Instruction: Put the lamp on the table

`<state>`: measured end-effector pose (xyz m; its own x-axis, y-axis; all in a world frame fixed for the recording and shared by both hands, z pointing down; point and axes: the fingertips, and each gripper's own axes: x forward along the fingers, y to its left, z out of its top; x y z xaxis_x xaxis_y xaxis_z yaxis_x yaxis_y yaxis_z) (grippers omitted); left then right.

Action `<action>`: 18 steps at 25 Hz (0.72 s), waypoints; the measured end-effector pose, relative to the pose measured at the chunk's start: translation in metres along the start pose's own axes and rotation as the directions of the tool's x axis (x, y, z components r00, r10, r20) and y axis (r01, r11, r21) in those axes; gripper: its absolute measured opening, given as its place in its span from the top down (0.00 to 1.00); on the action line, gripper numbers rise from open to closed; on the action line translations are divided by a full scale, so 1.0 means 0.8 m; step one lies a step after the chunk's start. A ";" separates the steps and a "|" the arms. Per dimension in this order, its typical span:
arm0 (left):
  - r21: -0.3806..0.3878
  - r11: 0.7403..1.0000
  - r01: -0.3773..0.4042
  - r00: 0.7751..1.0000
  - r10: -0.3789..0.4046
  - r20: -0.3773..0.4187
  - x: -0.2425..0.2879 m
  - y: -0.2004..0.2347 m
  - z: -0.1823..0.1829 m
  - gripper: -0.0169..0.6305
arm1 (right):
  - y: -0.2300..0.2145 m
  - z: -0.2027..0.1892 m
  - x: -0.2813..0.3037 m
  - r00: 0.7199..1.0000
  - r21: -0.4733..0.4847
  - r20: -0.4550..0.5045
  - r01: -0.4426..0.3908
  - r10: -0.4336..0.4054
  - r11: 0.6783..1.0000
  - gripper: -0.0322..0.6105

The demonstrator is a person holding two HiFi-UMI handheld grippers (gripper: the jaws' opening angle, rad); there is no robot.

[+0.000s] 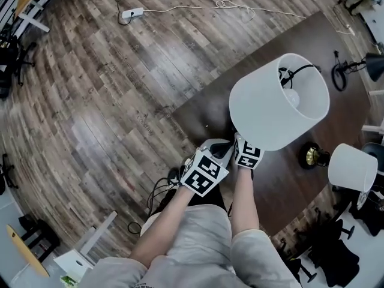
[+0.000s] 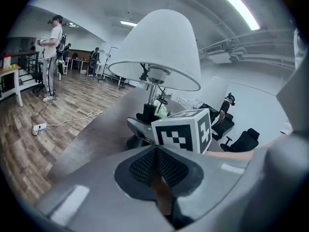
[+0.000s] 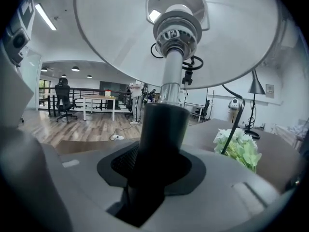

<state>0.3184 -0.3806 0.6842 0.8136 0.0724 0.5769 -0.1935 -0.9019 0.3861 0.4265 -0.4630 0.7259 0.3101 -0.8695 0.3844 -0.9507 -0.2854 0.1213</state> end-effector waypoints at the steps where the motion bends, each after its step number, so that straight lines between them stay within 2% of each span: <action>1: -0.004 1.000 0.002 1.000 -0.002 0.002 -0.001 -0.003 -0.002 0.97 | 0.002 -0.002 -0.002 1.000 -0.003 0.002 0.004 -0.004 1.000 0.68; 8: -0.014 1.000 -0.026 0.999 0.026 0.041 -0.020 0.005 -0.015 0.97 | 0.007 -0.009 -0.008 0.998 0.016 0.054 0.013 -0.013 1.000 0.68; 13: 0.050 0.998 -0.040 0.993 0.035 0.110 -0.024 0.015 -0.011 0.97 | 0.004 -0.007 -0.006 0.994 0.013 0.106 0.030 -0.031 0.999 0.68; 18: 0.069 0.997 -0.021 0.981 0.008 0.192 -0.033 0.009 -0.023 0.97 | 0.011 -0.010 -0.014 0.992 -0.027 0.117 0.039 -0.035 0.999 0.68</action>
<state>0.2855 -0.3812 0.6850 0.9021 -0.0174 0.4312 -0.1724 -0.9304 0.3234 0.4145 -0.4530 0.7298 0.3418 -0.9002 0.2698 -0.9377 -0.3079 0.1608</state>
